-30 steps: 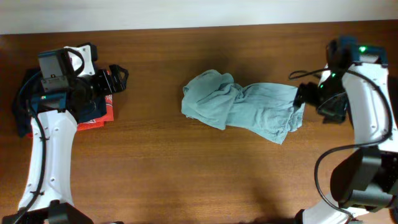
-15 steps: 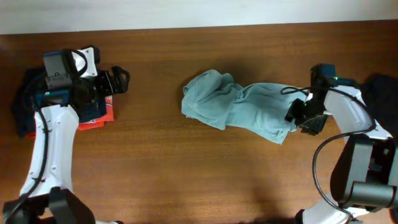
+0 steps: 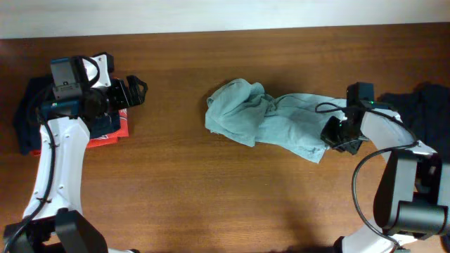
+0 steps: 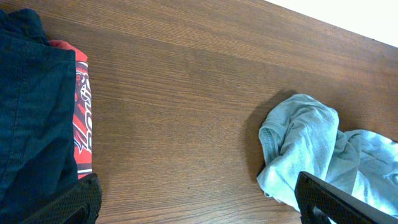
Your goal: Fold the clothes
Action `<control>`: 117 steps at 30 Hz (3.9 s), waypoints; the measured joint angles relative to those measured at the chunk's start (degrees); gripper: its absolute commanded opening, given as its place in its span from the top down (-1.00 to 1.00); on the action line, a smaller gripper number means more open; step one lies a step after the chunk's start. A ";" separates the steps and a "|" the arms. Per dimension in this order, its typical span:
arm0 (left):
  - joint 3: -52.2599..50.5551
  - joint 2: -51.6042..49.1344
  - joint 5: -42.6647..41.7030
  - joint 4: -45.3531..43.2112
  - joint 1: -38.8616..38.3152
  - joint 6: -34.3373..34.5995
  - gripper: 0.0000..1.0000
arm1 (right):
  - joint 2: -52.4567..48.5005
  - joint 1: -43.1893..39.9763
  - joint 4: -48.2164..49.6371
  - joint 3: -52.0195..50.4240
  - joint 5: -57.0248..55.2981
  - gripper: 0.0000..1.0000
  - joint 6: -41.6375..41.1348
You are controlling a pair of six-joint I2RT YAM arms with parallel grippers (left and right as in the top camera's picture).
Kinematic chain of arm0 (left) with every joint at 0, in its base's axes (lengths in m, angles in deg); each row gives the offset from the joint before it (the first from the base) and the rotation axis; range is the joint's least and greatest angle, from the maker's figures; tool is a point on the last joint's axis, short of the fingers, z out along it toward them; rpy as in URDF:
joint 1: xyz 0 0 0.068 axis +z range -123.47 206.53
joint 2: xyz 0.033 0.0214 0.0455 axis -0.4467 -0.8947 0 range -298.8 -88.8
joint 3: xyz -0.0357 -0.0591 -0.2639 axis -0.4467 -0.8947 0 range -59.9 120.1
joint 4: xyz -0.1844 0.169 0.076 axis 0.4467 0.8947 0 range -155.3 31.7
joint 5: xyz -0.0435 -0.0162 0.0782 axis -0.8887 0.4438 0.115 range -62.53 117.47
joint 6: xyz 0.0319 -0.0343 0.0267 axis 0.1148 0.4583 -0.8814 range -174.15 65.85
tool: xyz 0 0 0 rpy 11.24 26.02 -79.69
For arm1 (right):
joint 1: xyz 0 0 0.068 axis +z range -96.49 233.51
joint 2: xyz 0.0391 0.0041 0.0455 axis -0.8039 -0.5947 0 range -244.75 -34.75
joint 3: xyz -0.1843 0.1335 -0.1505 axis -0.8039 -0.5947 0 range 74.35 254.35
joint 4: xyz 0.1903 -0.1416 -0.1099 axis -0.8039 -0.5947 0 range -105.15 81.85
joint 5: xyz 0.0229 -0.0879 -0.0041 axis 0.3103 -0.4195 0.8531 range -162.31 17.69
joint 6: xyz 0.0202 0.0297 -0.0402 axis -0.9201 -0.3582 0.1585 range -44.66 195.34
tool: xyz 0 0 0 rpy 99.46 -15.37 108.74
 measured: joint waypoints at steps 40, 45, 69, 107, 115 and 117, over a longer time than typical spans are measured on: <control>0.20 3.52 3.67 5.14 -24.65 -13.05 -0.98 | 1.18 3.37 -48.22 80.76 -0.22 0.92 9.81; 0.22 2.80 4.33 4.02 -29.14 -13.33 -0.98 | 1.18 3.37 -48.15 80.76 -0.22 0.92 9.81; 0.50 -18.75 35.04 -5.60 -50.69 -19.76 -0.91 | 1.09 3.37 -46.82 80.76 -0.22 0.93 10.62; 18.40 -19.76 62.47 -1.49 -47.63 -17.88 0.99 | -0.90 3.37 -46.88 80.76 -0.24 0.93 11.32; 28.30 -8.39 57.31 9.73 -39.50 -16.74 0.99 | -0.90 2.86 -48.72 80.76 -0.72 0.93 11.72; 28.26 -8.41 56.70 12.20 -38.32 -15.91 0.99 | -0.90 1.55 -49.72 80.76 -0.72 0.92 12.17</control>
